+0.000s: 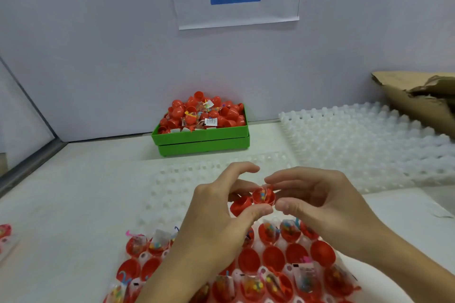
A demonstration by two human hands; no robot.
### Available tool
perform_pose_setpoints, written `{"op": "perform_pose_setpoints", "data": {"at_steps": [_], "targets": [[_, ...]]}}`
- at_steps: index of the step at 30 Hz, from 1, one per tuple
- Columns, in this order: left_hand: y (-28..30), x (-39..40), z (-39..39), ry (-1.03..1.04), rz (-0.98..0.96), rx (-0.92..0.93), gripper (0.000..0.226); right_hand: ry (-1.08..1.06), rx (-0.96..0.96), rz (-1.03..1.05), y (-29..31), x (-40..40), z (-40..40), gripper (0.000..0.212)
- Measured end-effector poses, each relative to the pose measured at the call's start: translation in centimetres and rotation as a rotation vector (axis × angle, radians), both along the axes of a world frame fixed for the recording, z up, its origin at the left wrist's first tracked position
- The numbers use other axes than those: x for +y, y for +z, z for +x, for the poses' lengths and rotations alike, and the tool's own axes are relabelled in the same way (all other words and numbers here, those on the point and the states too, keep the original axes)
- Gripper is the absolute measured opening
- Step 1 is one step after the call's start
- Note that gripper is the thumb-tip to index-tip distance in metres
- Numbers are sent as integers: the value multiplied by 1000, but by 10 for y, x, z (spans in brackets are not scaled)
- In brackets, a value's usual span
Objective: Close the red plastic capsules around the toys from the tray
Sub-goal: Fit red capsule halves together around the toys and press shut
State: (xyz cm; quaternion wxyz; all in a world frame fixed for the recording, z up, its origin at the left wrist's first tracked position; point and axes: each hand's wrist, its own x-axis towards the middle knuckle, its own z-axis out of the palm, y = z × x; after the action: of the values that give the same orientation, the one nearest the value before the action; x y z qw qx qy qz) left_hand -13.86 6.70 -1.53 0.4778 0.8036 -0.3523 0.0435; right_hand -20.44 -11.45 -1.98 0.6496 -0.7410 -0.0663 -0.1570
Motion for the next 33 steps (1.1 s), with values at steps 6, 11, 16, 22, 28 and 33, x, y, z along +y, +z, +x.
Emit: {"op": "perform_pose_setpoints", "data": {"at_steps": [6, 11, 16, 22, 28, 33], "targets": [[3, 0, -1, -64, -77, -1, 38, -50, -60, -67, 2, 5, -1, 28], [2, -1, -1, -84, -81, -49, 27, -44, -67, -82, 3, 4, -2, 28], [1, 0, -1, -61, -59, -62, 24, -33, -71, -112, 1, 3, -2, 30], [3, 0, -2, -53, -49, -58, 26, -37, -71, -132, 1, 3, -3, 23], [2, -1, -2, -43, -67, -36, 33, -61, -82, -83, 5, 4, -4, 29], [3, -2, -3, -68, -63, -101, 16, -68, -63, -106, 5, 6, -3, 30]]}}
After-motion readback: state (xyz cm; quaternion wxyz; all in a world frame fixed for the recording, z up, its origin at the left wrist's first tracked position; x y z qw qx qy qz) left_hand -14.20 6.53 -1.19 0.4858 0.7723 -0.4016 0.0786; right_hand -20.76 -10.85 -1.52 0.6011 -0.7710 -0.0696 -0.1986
